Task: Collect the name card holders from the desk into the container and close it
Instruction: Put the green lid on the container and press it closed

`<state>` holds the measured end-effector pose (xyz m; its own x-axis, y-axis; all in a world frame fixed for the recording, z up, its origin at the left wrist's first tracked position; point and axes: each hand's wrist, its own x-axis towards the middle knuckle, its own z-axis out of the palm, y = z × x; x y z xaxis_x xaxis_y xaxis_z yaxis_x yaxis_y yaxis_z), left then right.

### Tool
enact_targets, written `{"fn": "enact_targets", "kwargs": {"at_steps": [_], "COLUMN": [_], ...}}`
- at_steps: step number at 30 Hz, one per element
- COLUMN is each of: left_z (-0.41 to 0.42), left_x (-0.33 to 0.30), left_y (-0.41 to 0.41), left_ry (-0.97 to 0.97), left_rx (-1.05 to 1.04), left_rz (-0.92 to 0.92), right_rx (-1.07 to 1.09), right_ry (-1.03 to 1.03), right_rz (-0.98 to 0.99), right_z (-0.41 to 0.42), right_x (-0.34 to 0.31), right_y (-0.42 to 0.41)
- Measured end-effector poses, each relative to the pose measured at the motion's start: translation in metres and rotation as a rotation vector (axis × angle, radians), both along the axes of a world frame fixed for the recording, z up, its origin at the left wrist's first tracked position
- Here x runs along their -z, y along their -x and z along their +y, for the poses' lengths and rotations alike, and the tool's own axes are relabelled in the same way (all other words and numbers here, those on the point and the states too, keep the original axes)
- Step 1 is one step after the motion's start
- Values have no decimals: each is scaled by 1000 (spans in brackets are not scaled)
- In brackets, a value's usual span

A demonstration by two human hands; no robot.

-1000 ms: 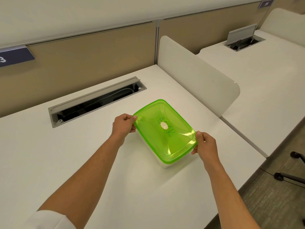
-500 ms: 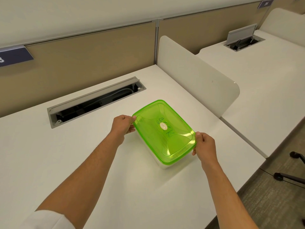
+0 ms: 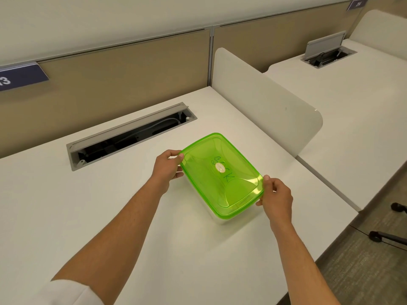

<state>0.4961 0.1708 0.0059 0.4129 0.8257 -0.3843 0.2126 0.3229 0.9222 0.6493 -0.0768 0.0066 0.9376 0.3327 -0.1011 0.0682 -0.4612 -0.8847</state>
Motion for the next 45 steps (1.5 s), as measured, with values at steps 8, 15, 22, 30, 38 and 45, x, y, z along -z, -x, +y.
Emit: {"fn": "enact_targets", "kwargs": {"at_steps": [8,15,22,30,38,45], "left_z": [-3,1,2,4,-2,-4], "left_x": [4,4,3,4,11,12], "left_y": [0,2,4,4,5,6], "left_ry": [-138,-97,89,100,71,82], "left_rx": [26,17,-14,-49,-80,-95], "left_rz": [54,61,-23,-33,-77,-103], "right_rx": [17,13,-16,-230,-330,-352], "right_ry": [11,-64,-101,191,341,203], "right_rz": [32,121,123,-145,-170,-14], "right_z": [-4,-1,-1,19,75,124], "right_x": [-4,-4,-2,-10,-25,-28], "right_y": [-2,-2,0,-8,-31,-51]}}
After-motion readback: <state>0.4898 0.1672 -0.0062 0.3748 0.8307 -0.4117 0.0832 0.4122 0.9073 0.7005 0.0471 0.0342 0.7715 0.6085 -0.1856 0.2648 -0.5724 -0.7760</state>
